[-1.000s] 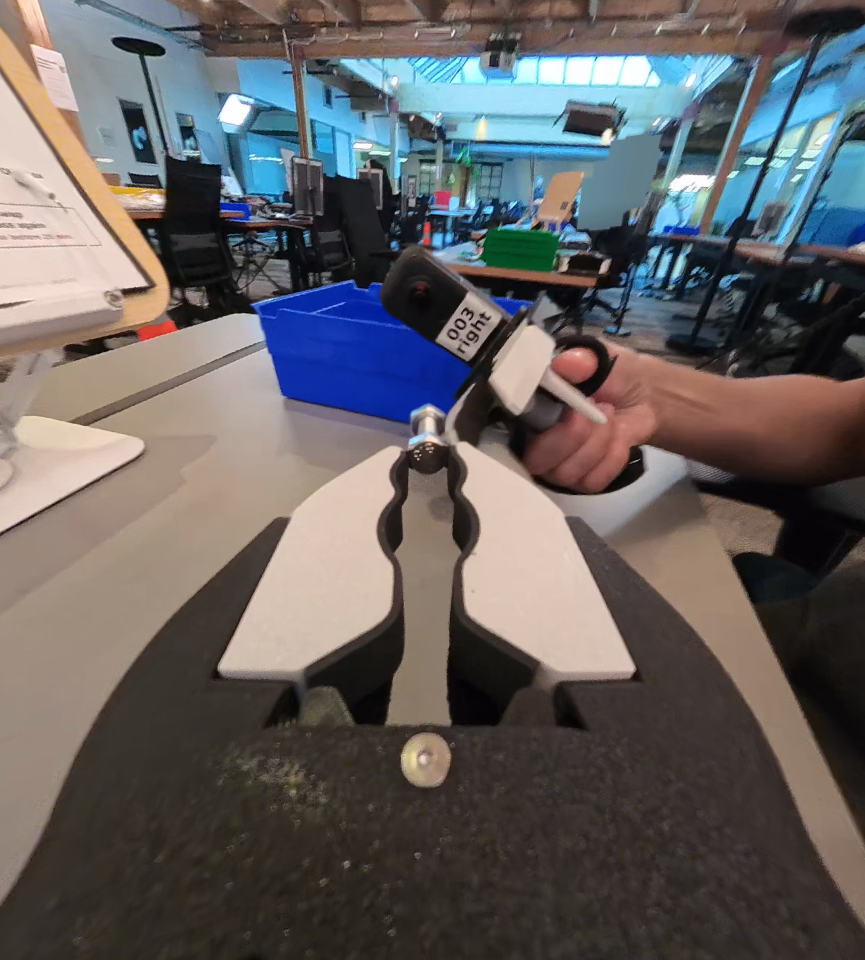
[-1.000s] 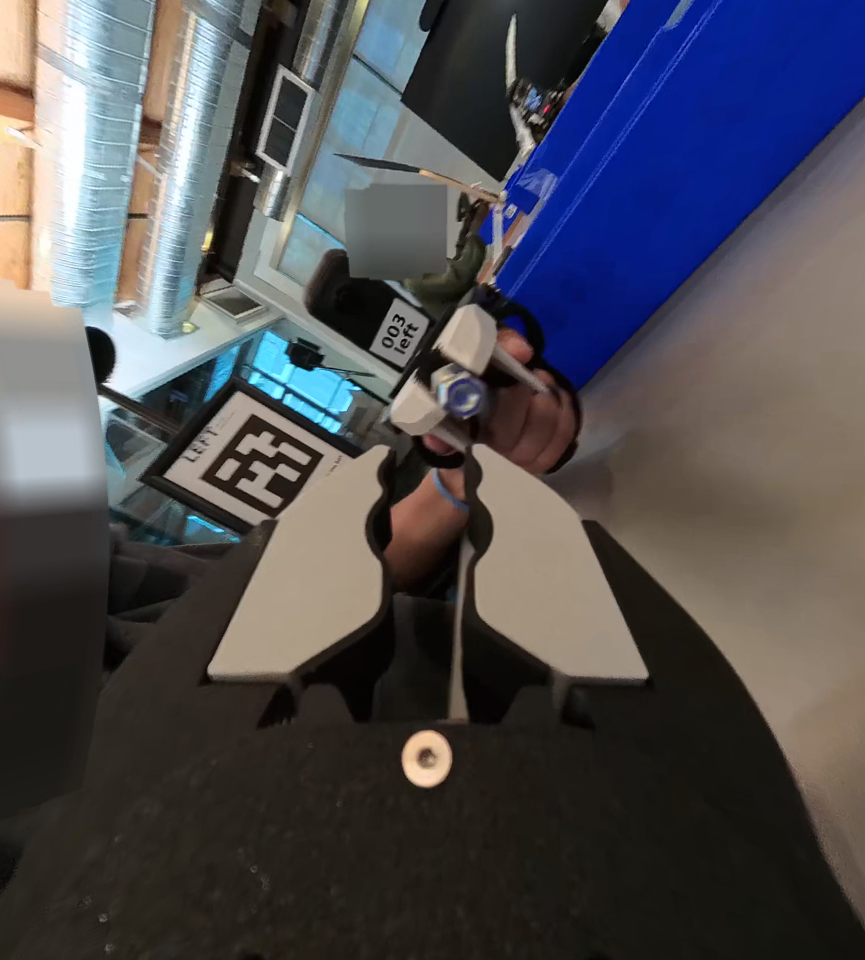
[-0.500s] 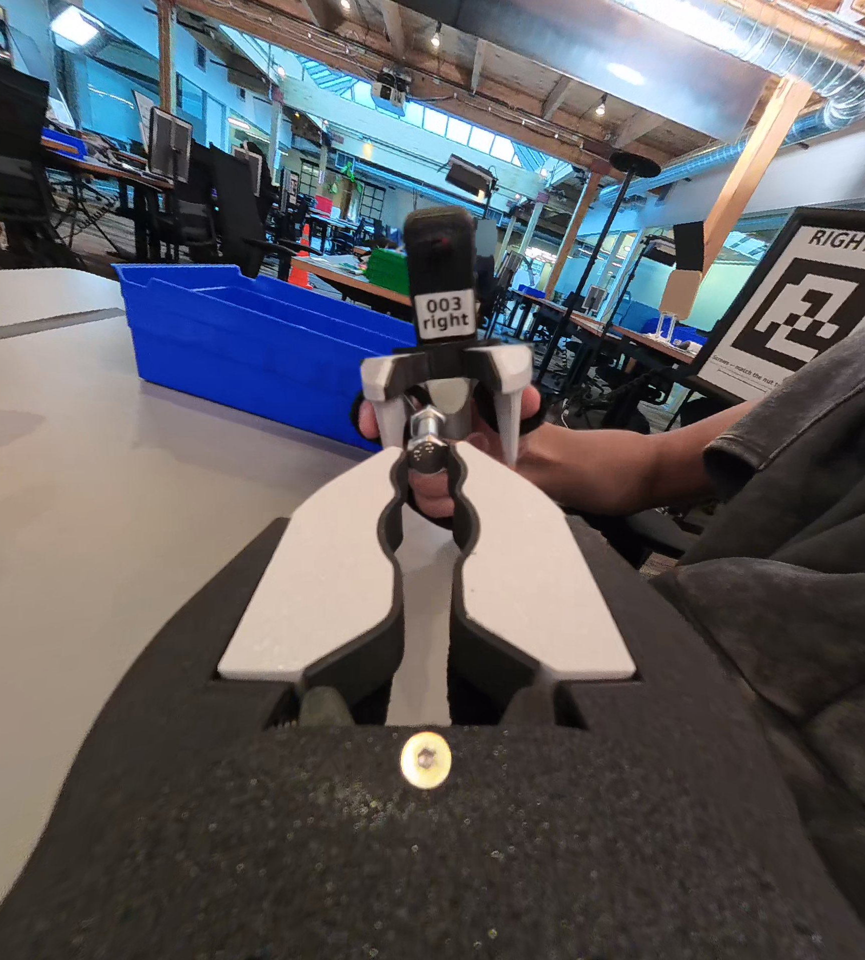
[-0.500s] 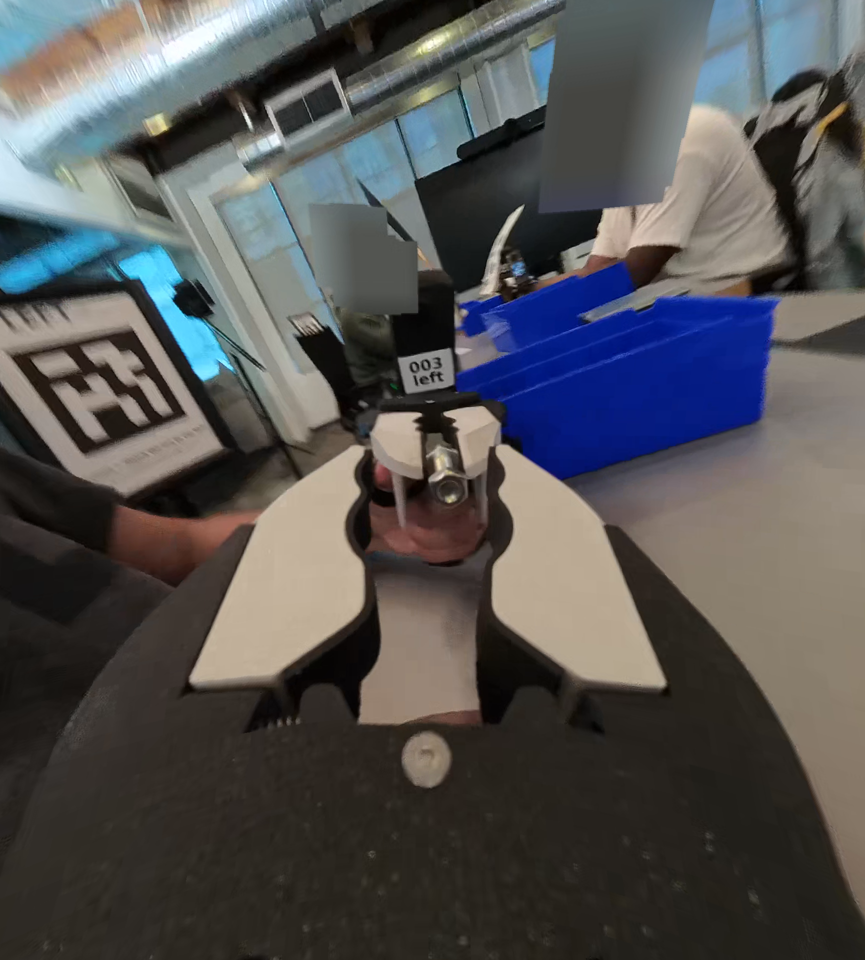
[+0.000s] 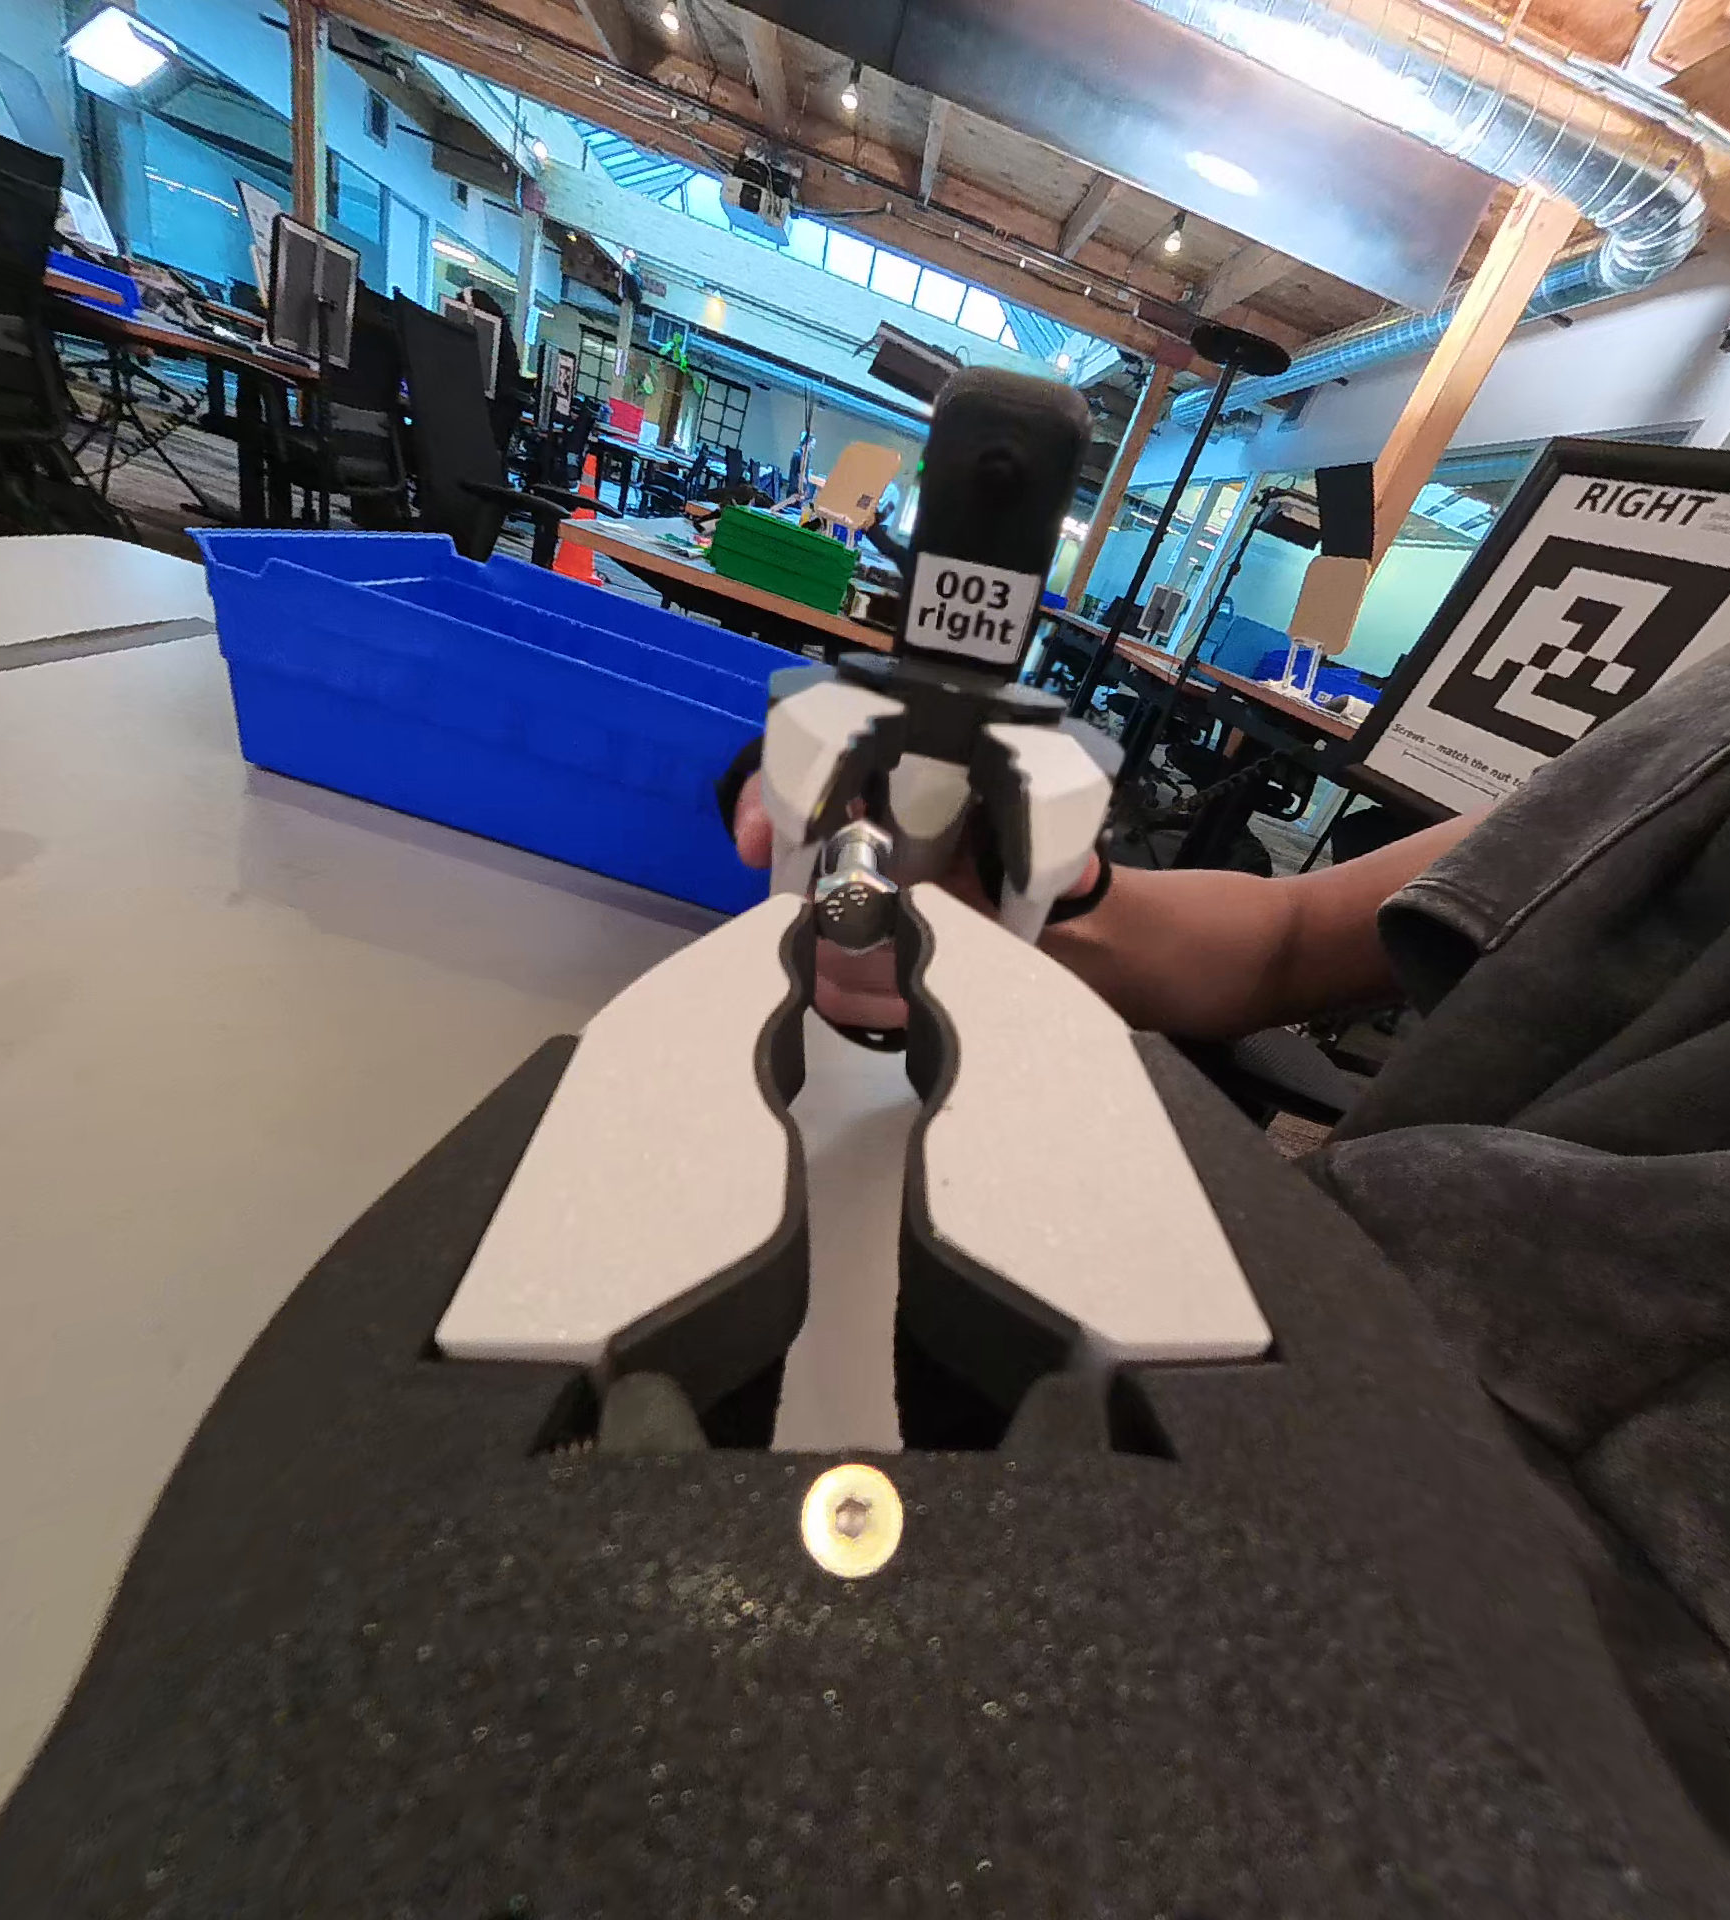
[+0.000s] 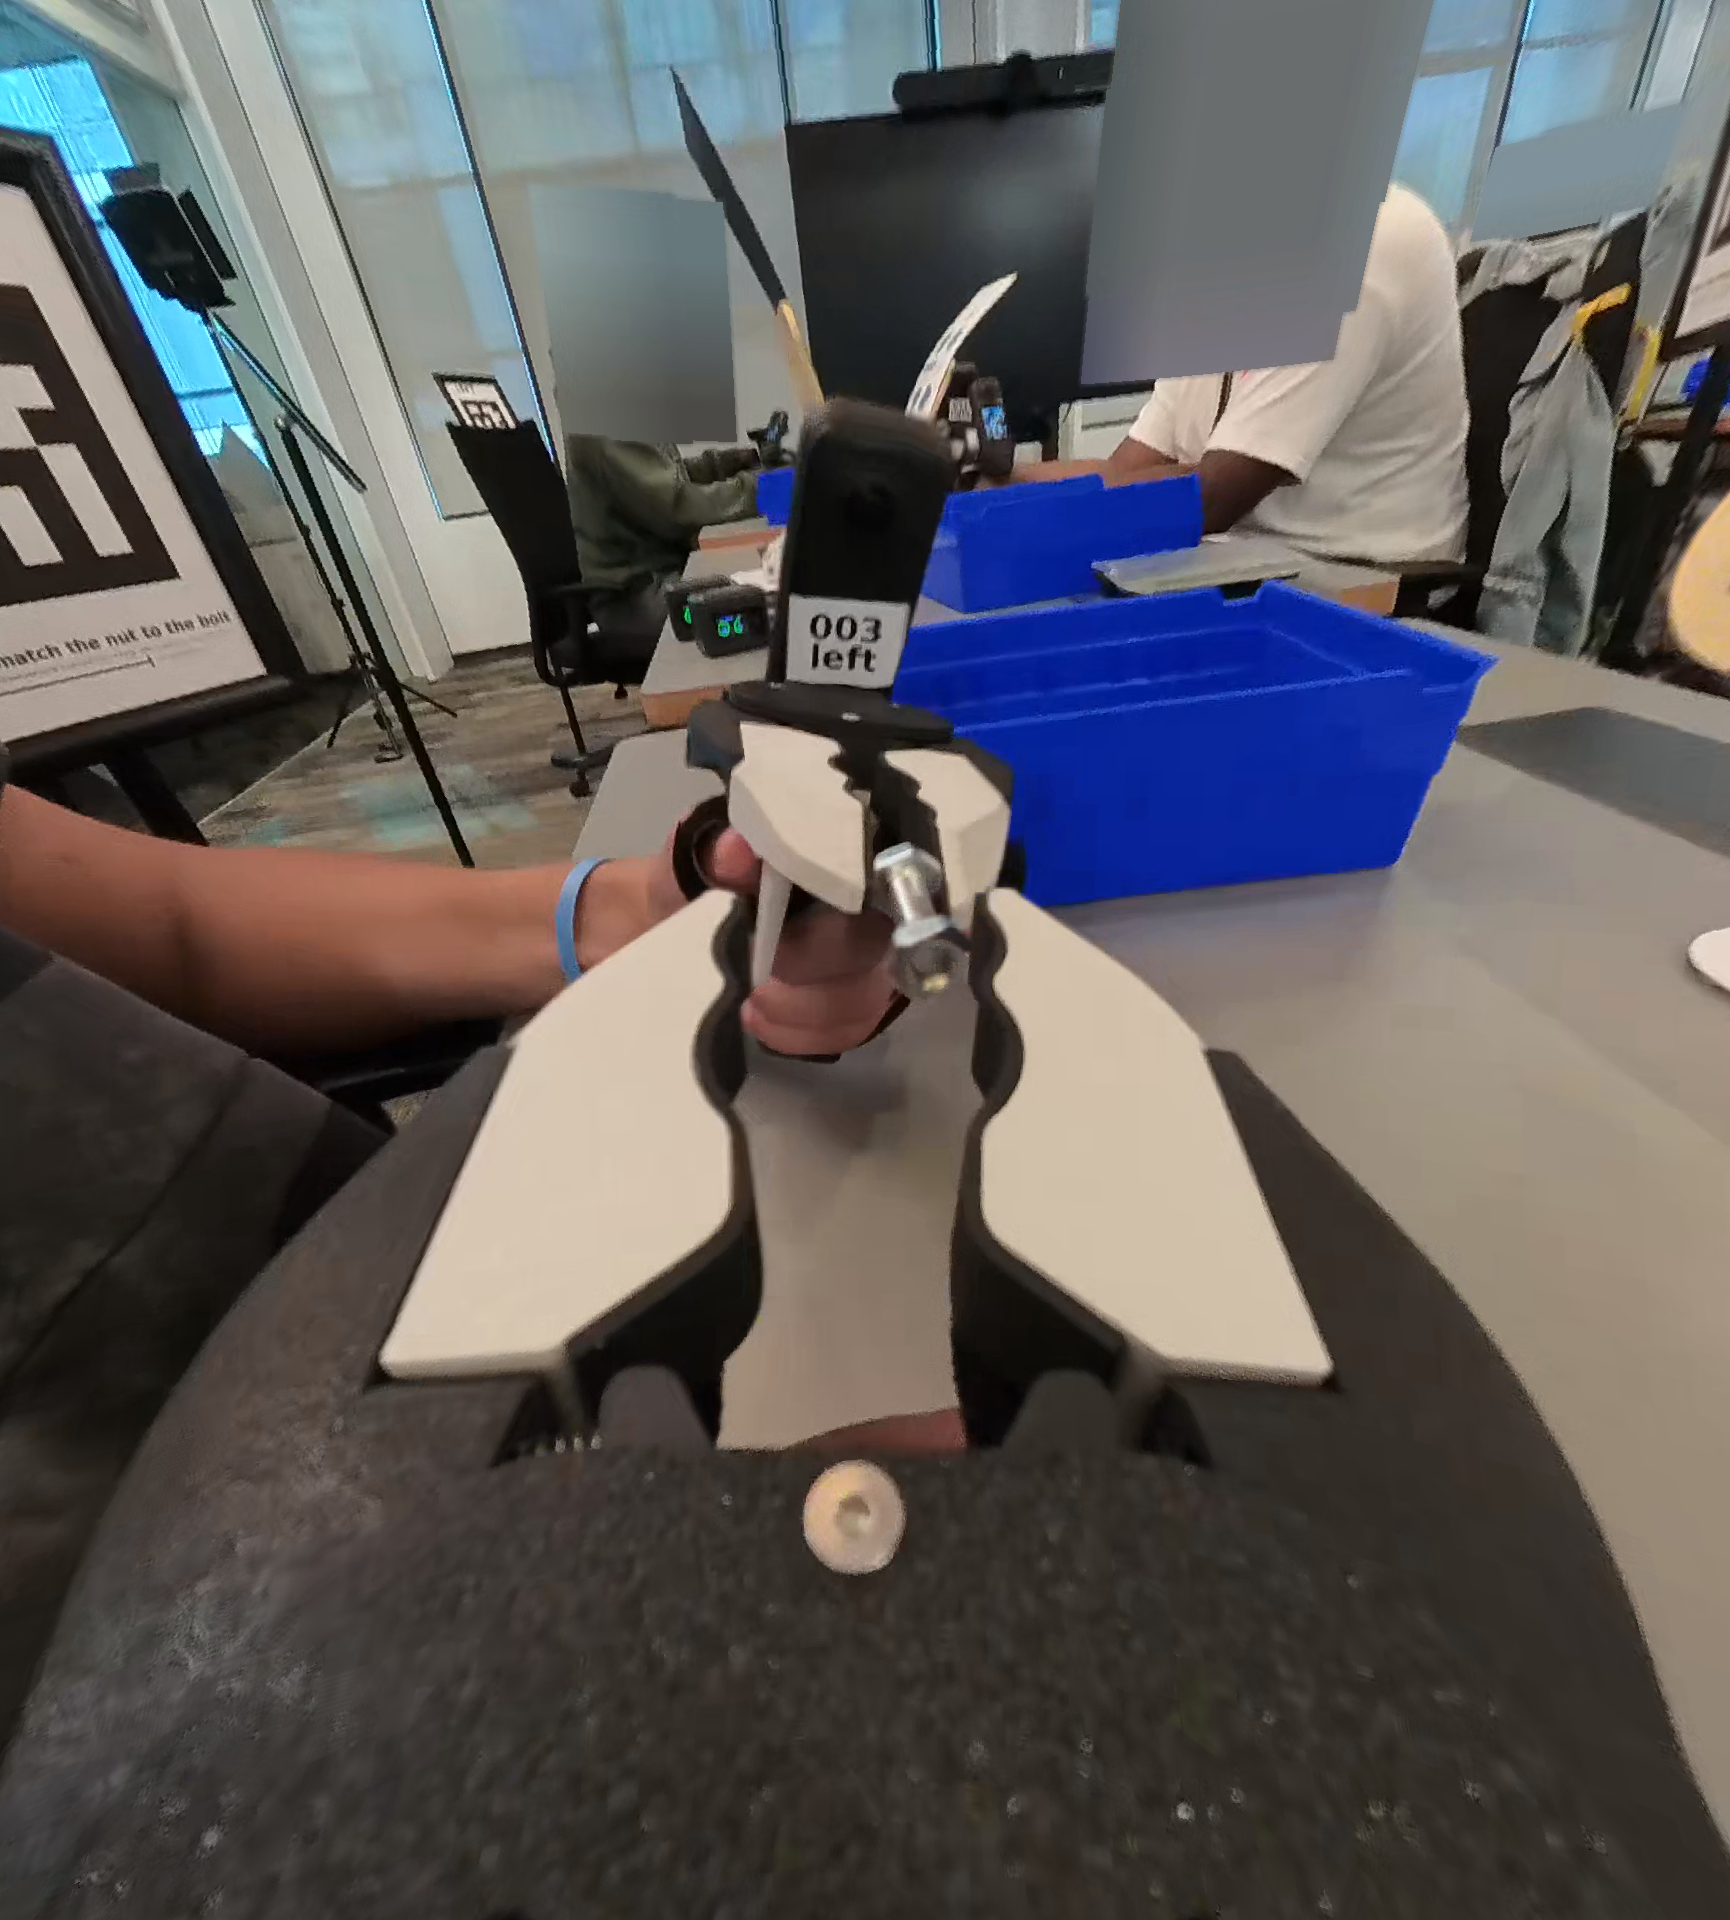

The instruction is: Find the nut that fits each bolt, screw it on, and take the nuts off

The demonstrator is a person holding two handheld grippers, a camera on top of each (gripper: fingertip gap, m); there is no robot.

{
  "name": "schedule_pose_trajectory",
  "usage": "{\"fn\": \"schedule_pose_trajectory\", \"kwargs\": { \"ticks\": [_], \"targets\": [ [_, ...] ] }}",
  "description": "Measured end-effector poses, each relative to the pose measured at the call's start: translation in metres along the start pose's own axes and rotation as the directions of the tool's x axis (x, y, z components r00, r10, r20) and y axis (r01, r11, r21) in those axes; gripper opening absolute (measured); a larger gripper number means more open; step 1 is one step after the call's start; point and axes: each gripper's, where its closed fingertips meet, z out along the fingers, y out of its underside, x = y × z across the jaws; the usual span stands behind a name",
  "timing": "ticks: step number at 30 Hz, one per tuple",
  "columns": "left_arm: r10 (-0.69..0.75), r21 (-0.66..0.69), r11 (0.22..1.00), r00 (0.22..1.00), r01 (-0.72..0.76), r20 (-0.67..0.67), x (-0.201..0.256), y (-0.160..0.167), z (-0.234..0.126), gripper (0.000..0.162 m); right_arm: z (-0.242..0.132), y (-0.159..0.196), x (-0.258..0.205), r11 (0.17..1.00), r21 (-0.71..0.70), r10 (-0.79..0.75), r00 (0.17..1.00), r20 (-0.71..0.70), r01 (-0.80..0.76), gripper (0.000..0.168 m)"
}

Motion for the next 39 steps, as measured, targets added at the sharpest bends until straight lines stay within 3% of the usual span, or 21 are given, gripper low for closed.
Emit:
{"fn": "schedule_pose_trajectory", "kwargs": {
  "ticks": [5, 8, 11, 16, 22, 28, 34, 39],
  "targets": [
    [-0.009, 0.019, 1.0, 1.0, 0.009, -0.009, 0.001, -0.004, -0.002, 0.014, 0.01, 0.033, 0.002, 0.994, -0.043, 0.102, 0.995, 0.009, -0.102, 0.044],
    [-0.006, 0.012, 1.0, 1.0, 0.006, -0.011, 0.001, -0.003, -0.002, 0.014, -0.003, 0.002, 0.007, 0.996, 0.05, 0.074, 0.997, -0.01, -0.073, 0.043],
    [-0.004, 0.004, 1.0, 1.0, 0.004, -0.011, 0.001, -0.001, 0.0, 0.014, -0.003, -0.008, 0.002, 0.999, 0.05, 0.014, 1.0, -0.023, -0.013, 0.043],
    [-0.001, 0.007, 1.0, 1.0, 0.001, -0.006, 0.001, -0.002, -0.001, 0.014, 0.013, 0.036, -0.001, 0.995, -0.033, 0.094, 0.996, -0.006, -0.094, 0.046],
    [-0.004, 0.002, 1.0, 1.0, 0.004, -0.012, 0.001, -0.001, 0.0, 0.014, -0.01, -0.021, 0.004, 0.996, 0.087, 0.003, 0.999, -0.051, 0.002, 0.045],
    [-0.002, 0.009, 1.0, 1.0, 0.002, -0.007, 0.001, -0.003, -0.002, 0.014, 0.009, 0.035, 0.0, 0.997, -0.035, 0.073, 0.997, -0.026, -0.074, 0.047],
    [0.005, 0.002, 1.0, 1.0, -0.005, -0.006, 0.001, -0.002, -0.001, 0.014, -0.007, -0.02, -0.001, 0.997, 0.069, -0.014, 0.998, -0.055, 0.018, 0.046],
    [0.0, 0.021, 1.0, 1.0, 0.0, -0.005, 0.001, -0.006, -0.004, 0.014, 0.012, 0.032, -0.003, 0.997, -0.043, 0.068, 0.997, -0.027, -0.069, 0.049]
  ]
}}
